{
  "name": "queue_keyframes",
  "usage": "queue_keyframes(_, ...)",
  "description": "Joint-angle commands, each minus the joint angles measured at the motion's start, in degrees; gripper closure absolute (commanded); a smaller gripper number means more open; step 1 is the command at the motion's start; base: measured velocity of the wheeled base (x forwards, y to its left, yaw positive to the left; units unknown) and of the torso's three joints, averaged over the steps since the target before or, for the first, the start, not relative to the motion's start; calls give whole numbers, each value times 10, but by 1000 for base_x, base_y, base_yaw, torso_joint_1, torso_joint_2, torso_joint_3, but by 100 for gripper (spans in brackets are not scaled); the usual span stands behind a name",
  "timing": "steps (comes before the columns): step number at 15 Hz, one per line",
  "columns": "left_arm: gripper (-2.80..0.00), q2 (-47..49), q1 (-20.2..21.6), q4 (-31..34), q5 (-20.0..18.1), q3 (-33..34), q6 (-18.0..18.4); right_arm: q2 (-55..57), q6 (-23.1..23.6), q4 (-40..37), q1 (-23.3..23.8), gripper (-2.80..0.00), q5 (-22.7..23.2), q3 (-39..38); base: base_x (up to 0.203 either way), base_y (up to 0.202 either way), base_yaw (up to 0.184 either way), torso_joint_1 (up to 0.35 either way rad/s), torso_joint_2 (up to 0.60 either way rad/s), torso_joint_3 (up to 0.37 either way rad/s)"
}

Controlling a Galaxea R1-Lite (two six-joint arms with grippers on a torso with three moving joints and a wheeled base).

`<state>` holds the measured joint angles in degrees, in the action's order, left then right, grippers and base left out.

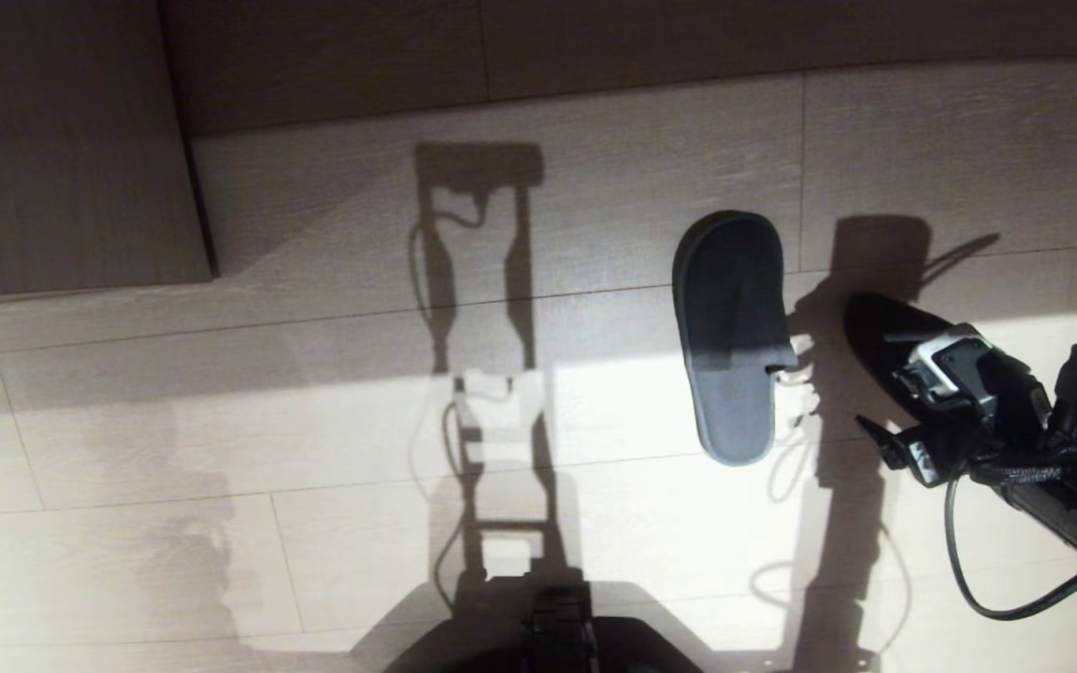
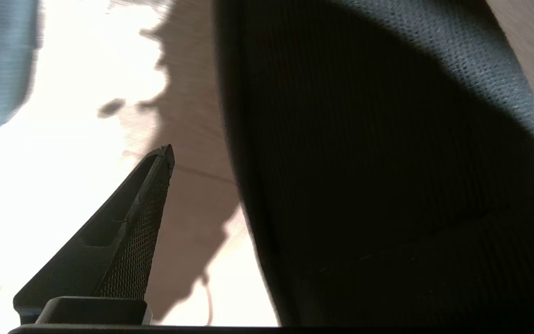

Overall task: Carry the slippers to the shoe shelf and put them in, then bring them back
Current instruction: Place the slippers on the floor

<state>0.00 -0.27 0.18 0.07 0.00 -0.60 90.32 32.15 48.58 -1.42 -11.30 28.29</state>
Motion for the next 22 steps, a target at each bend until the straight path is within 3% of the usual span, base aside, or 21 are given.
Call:
queue_keyframes(1, 0, -1, 0, 0, 0, 1, 0, -55, 3, -164, -7, -280, -1, 40, 0, 0, 0, 0, 0, 0)
queue_keyframes(6, 0, -1, 0, 0, 0, 1, 0, 32, 19, -180, -13, -280, -39, 23, 0, 0, 0, 0, 0, 0)
queue_keyframes(14, 0, -1, 0, 0, 0, 1, 0, 74, -5, -200, -13, -280, -14, 14, 0, 0, 0, 0, 0, 0)
queue_keyframes(19, 0, -1, 0, 0, 0, 1, 0, 69, -5, -339, -11, -280, 53, 50, 0, 0, 0, 0, 0, 0)
queue_keyframes(22, 0, -1, 0, 0, 0, 1, 0, 52, -24, -394, 12, -280, 210, 64, 0, 0, 0, 0, 0, 0)
